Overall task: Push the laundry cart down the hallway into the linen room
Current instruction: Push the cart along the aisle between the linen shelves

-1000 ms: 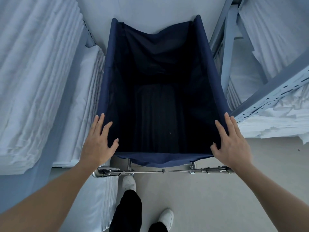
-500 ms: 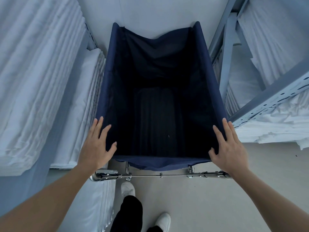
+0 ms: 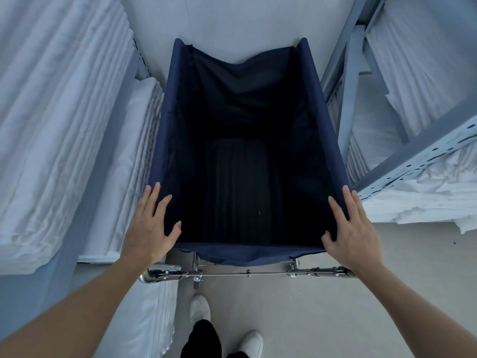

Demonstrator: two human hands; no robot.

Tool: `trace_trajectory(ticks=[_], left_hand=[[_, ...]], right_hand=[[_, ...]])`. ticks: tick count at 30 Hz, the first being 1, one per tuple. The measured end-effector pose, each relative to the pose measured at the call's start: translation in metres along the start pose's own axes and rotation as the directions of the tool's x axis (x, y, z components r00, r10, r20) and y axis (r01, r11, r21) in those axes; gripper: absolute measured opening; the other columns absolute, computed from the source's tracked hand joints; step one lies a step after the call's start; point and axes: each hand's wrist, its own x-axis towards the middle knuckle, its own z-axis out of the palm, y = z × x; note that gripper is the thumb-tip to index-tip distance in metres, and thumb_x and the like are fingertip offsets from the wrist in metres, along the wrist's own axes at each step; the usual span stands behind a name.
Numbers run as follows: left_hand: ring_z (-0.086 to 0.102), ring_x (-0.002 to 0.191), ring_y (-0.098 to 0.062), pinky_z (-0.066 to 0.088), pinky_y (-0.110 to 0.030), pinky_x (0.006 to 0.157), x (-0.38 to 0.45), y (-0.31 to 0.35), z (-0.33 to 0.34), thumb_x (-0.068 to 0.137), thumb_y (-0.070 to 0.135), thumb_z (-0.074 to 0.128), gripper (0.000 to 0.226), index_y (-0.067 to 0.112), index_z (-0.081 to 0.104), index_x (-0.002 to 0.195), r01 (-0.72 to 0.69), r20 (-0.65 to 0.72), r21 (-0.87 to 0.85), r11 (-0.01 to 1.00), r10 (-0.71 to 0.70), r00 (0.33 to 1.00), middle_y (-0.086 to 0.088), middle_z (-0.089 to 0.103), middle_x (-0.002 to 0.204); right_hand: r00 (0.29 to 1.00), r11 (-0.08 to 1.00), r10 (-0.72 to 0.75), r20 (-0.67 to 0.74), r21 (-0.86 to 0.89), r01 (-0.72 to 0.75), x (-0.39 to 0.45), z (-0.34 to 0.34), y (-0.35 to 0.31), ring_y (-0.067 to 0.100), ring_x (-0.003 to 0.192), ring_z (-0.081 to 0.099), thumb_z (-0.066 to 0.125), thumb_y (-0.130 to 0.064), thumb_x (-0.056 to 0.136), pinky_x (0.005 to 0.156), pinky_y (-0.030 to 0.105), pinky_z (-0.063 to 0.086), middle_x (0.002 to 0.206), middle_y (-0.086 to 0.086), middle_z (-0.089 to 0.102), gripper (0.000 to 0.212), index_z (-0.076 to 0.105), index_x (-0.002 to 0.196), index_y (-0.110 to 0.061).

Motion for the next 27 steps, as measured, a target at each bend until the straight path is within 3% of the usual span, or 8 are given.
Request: trace_trajectory(ticks=[15, 19, 27], left_hand=[[0.017, 0.157, -0.034, 0.031, -0.051, 0.122, -0.0027, -0.0023, 0.0005, 0.091, 0.049, 0.036, 0.070, 0.004, 0.052, 0.142, 0.001, 0.010, 0.034, 0.999, -0.001, 1.000, -0.016, 0.025, 0.167], [0.016, 0.157, -0.034, 0.035, -0.054, 0.119, 0.0022, -0.0025, 0.0008, 0.091, 0.050, 0.036, 0.071, 0.004, 0.051, 0.143, 0.014, 0.028, 0.018, 1.000, -0.015, 1.000, -0.015, 0.023, 0.168], [0.010, 0.158, -0.030, 0.022, -0.047, 0.124, 0.0019, -0.0037, -0.0006, 0.091, 0.050, 0.036, 0.070, 0.005, 0.050, 0.144, 0.015, 0.037, 0.022, 1.000, -0.016, 0.999, -0.014, 0.021, 0.168]], right_hand=[[0.997, 0.999, 0.040, 0.062, -0.027, -0.039, -0.0018, -0.0044, -0.0044, 0.036, 0.161, 0.023, 0.075, -0.022, 0.073, 0.108, 0.054, 0.054, 0.176, 0.015, 0.017, 0.090, 0.043, 0.156, -0.010], [0.997, 0.997, 0.038, 0.064, -0.065, -0.033, -0.0019, -0.0068, -0.0041, 0.036, 0.162, 0.021, 0.075, -0.024, 0.074, 0.115, 0.052, 0.047, 0.177, 0.014, 0.013, 0.091, 0.042, 0.158, -0.010], [0.997, 0.998, 0.038, 0.066, -0.050, -0.035, -0.0007, -0.0074, -0.0048, 0.038, 0.161, 0.022, 0.075, -0.021, 0.073, 0.113, 0.054, 0.049, 0.176, 0.015, 0.015, 0.091, 0.042, 0.157, -0.009]])
